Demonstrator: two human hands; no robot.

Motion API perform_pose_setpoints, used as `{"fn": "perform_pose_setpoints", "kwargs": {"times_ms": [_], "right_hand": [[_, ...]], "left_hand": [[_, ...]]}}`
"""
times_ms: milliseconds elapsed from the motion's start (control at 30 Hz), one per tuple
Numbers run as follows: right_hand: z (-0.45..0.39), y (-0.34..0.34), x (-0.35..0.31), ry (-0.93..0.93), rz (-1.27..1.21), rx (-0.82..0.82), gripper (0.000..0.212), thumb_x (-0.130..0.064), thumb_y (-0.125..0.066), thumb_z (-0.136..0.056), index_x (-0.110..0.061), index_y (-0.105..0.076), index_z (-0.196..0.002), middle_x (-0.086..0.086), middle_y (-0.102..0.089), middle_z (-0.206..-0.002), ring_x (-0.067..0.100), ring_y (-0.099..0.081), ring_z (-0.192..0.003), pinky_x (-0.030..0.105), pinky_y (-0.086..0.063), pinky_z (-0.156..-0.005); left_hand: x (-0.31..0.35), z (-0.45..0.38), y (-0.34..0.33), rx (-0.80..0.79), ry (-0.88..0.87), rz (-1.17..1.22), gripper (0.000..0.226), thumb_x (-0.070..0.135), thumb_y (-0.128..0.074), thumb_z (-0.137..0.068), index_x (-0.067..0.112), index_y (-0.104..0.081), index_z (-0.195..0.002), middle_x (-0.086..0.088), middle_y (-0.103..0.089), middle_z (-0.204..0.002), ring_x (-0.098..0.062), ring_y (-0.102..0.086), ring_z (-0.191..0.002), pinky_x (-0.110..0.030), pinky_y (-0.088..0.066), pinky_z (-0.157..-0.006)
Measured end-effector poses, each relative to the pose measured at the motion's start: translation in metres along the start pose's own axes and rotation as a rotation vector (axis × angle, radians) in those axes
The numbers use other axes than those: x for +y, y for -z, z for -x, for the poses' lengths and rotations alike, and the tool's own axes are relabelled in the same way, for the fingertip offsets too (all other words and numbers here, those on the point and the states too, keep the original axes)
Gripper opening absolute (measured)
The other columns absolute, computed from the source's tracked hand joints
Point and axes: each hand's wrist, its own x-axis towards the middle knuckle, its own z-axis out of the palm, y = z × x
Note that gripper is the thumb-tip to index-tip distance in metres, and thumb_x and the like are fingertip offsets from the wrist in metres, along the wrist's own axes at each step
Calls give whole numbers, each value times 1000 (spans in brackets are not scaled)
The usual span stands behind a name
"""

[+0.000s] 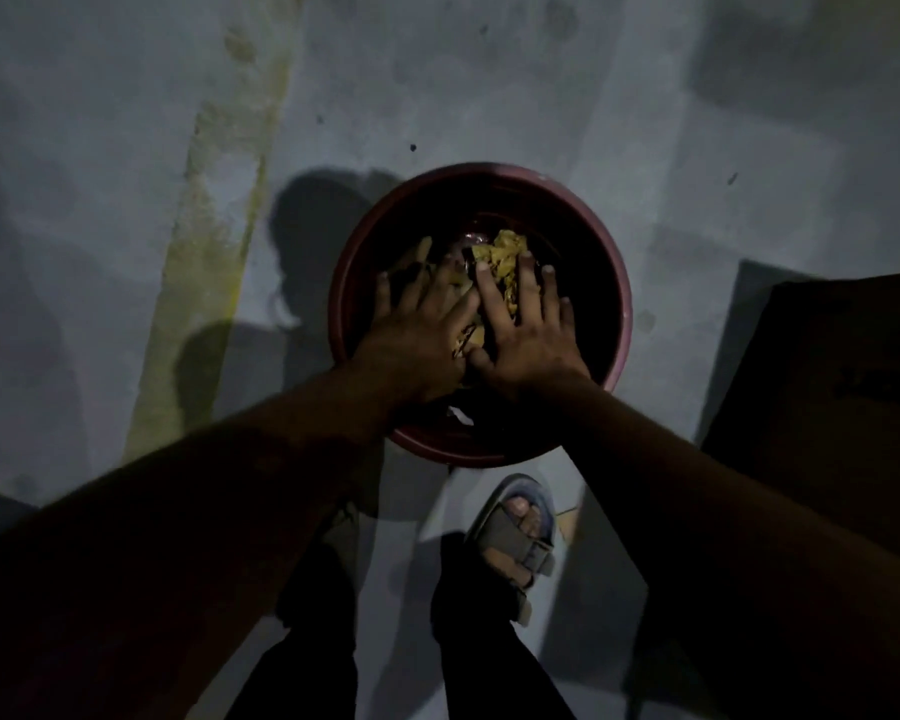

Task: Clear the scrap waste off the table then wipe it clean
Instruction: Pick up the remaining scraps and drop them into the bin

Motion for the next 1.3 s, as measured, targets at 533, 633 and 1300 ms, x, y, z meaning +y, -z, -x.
{"fn": "perform_pose_setpoints", "kwargs": {"times_ms": [533,633,1300], "right_hand": [[20,33,-25,-55,-48,24,88,-46,-57,-90,-32,-6,-160,8,11,-169,36,11,-155,60,-5,-123],[50,63,-42,-83,-110,81,88,-43,-57,-91,-32,-6,-161,7,9,-169,34,10,-155,60,-6,-123],[497,332,-169,-488,-218,552,66,-54,-37,-102,-26,-21,-160,8,-8,-170,29,-3,-156,62,-11,-121]], "left_hand": [[-2,25,22,161,-50,-22,80,55,-32,-86,10,-39,-152,-18,-33,-161,-38,-32,-148,-60,-18,-119],[-1,60,58,225,-28,9,84,57,-27,-82,11,-42,-151,-17,-37,-159,-36,-32,-148,-59,-18,-118],[154,406,417,378,-513,-147,77,53,-53,-90,13,-35,-154,-18,-29,-162,-36,-30,-147,-56,-27,-113]]}}
